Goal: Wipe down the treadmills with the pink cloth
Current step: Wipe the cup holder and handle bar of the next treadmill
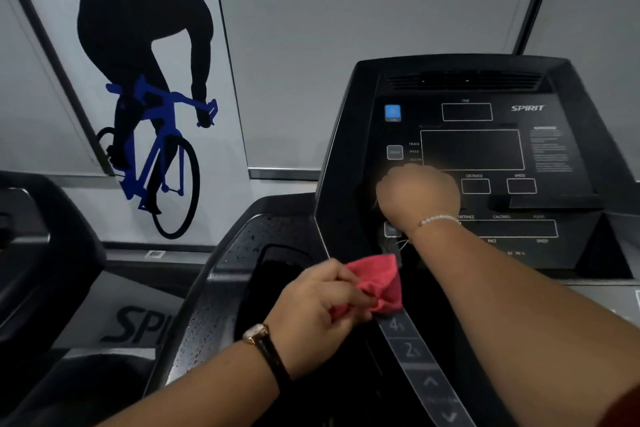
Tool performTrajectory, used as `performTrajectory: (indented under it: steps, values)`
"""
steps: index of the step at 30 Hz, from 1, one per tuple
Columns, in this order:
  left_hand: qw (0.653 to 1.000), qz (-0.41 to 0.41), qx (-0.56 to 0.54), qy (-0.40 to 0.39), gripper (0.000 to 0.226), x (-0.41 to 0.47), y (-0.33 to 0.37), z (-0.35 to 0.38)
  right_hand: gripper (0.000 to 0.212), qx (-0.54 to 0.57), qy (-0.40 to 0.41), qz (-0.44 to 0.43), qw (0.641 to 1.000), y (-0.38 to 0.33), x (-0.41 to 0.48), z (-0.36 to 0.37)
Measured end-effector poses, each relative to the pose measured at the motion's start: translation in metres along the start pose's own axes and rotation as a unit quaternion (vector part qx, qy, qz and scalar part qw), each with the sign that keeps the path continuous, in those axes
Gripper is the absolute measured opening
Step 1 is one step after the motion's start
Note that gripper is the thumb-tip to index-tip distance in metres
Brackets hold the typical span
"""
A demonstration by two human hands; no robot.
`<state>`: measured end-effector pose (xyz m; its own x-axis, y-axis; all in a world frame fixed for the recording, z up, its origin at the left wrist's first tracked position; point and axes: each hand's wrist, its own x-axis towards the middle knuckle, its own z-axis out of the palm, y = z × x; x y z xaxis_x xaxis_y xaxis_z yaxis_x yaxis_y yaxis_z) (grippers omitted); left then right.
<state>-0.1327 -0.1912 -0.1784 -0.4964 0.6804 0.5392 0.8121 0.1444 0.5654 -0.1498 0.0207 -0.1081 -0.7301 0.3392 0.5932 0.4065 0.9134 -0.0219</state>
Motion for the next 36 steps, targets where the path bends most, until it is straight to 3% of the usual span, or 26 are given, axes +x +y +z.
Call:
performTrajectory:
  steps: [3, 5, 12, 19, 21, 24, 26, 28, 36]
  values:
    - [0.997, 0.034, -0.017, -0.066, 0.015, -0.012, 0.004, 0.004, 0.034, 0.005, -0.005, -0.002, 1.000, 0.000, 0.000, -0.001]
    - [0.998, 0.020, -0.017, -0.064, 0.017, -0.012, 0.005, 0.005, 0.035, 0.008, -0.005, -0.004, 1.000, 0.000, -0.001, 0.000]
    - [0.983, -0.146, 0.091, 0.057, 0.010, 0.039, -0.004, -0.012, 0.033, 0.006, -0.022, -0.005, 1.000, 0.001, -0.001, -0.001]
    - [0.959, -0.203, 0.163, 0.111, 0.013, 0.072, -0.015, -0.021, 0.034, 0.009, -0.013, -0.006, 1.000, 0.000, -0.001, 0.000]
    - [0.969, -0.172, 0.135, 0.112, 0.012, 0.055, -0.011, -0.014, 0.035, 0.010, -0.004, -0.005, 1.000, 0.001, -0.001, 0.001]
    - [0.995, -0.084, 0.040, 0.023, 0.018, 0.014, 0.004, -0.004, 0.033, 0.014, -0.002, -0.010, 1.000, 0.001, 0.000, 0.003]
    - [0.997, -0.068, -0.027, -0.007, 0.016, 0.002, 0.006, 0.000, 0.032, 0.013, -0.003, -0.011, 1.000, 0.002, 0.000, 0.003]
    - [0.993, -0.105, -0.044, 0.002, 0.005, 0.010, 0.002, -0.001, 0.031, 0.010, 0.000, -0.012, 1.000, 0.001, -0.001, 0.002]
    - [0.966, -0.239, -0.010, 0.093, 0.013, 0.059, -0.008, -0.018, 0.031, 0.014, -0.017, -0.016, 1.000, 0.001, -0.001, -0.002]
